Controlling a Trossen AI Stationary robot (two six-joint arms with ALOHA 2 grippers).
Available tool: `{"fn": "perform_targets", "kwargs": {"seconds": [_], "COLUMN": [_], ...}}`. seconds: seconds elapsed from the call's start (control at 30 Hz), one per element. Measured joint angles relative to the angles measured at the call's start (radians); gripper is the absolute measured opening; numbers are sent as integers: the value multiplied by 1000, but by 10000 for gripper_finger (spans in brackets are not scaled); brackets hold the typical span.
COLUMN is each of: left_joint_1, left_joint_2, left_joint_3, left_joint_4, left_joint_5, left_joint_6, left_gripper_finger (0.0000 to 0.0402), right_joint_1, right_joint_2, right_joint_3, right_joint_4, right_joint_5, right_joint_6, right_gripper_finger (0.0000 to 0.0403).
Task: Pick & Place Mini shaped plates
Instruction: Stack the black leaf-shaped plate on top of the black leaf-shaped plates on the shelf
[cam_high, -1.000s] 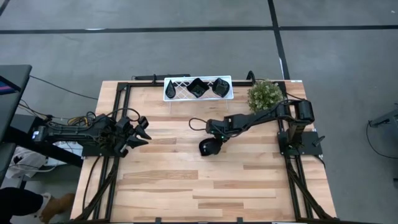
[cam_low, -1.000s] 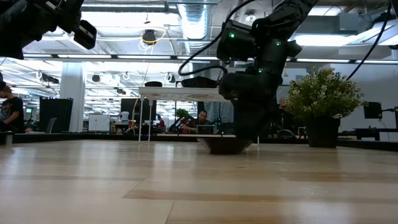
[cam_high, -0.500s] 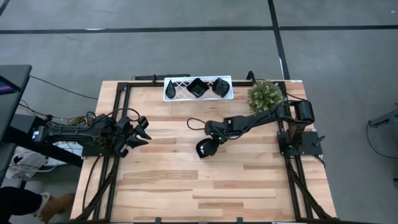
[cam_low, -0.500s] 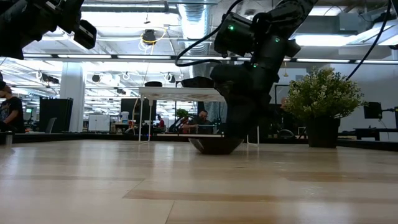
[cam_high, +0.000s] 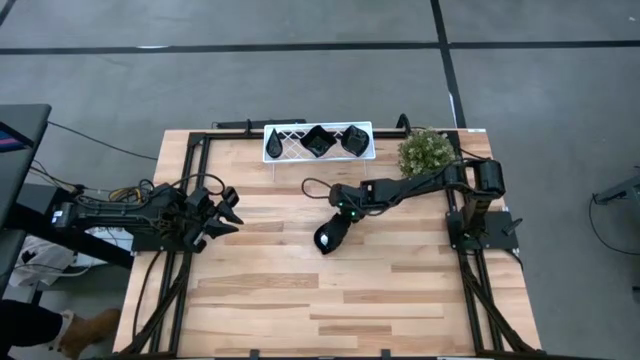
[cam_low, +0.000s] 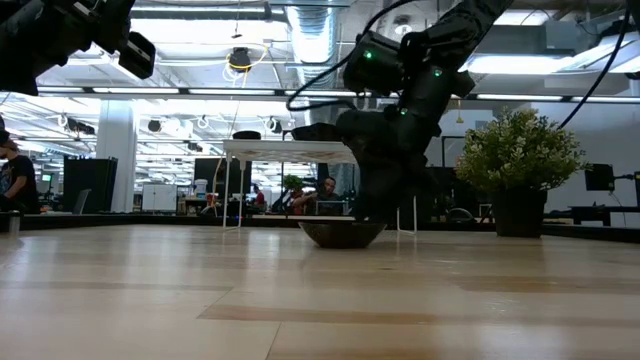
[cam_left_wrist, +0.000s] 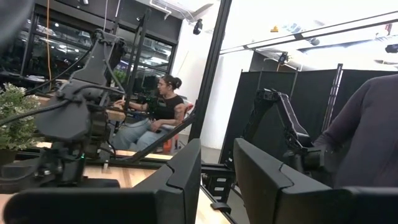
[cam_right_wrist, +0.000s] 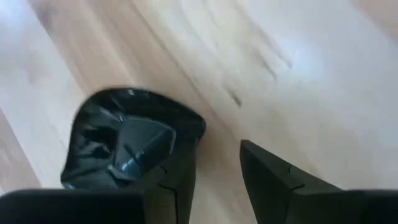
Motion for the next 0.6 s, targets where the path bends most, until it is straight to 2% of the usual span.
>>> {"fn": "perform_targets", "kwargs": {"seconds": [0.2,0.6], "left_joint_1": [0,0], "left_joint_2": [0,0], "left_joint_3": [0,0], "left_joint_4": [0,0], "left_joint_5": [0,0], "left_joint_6": [-1,0], "left_gripper_finger": [97,97], "right_joint_1": [7,36], "right_joint_2": [0,-10], "right_joint_3": [0,0], "right_joint_4": [-67,-66], "right_joint_5": [-28,-24], "right_joint_6": [0,58], "right_gripper_finger": [120,120]}}
